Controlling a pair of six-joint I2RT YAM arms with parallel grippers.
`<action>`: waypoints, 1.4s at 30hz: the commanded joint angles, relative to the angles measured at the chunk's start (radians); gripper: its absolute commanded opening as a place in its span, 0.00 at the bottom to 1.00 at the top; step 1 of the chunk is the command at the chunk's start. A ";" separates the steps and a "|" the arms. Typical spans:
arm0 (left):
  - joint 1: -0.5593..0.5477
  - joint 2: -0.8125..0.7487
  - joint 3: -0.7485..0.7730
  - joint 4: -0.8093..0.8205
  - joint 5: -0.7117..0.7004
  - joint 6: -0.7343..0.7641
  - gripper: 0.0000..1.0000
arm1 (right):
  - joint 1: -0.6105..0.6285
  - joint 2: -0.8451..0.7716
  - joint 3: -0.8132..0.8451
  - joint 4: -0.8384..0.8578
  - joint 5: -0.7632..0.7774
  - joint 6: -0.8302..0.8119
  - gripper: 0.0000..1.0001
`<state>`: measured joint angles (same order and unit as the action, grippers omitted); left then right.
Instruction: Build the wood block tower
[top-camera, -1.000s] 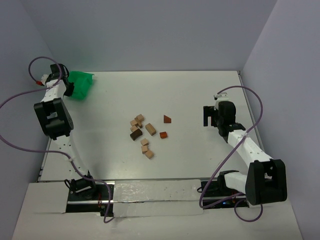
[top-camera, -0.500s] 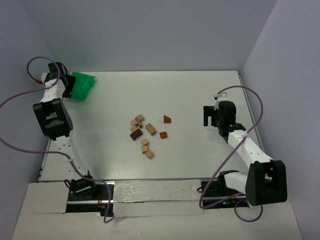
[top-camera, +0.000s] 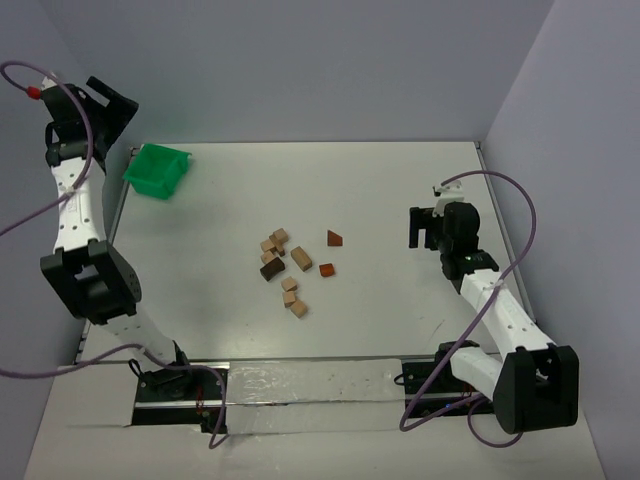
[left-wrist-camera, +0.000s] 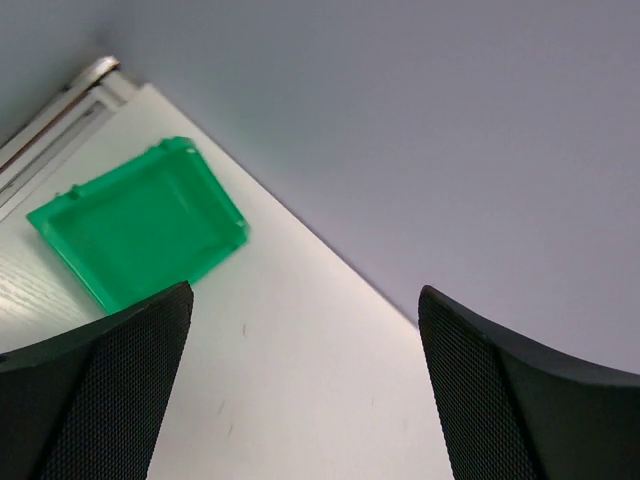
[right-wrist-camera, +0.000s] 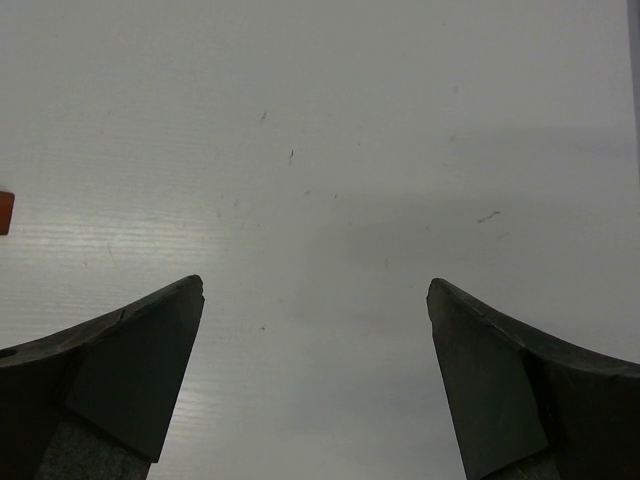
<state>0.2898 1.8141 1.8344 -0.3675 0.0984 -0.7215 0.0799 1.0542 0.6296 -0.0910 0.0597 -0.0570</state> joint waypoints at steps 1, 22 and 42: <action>-0.005 -0.207 -0.264 0.148 0.353 0.421 0.99 | 0.004 -0.056 0.034 0.009 -0.036 -0.008 1.00; -0.643 -0.412 -0.750 -0.196 0.382 1.321 0.89 | 0.004 -0.064 0.035 -0.030 -0.180 -0.024 1.00; -0.876 -0.073 -0.494 -0.199 0.242 1.254 0.86 | 0.004 -0.031 0.041 -0.030 -0.156 -0.027 1.00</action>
<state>-0.5292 1.7003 1.3018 -0.5945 0.3921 0.6008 0.0807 1.0207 0.6296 -0.1291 -0.1135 -0.0761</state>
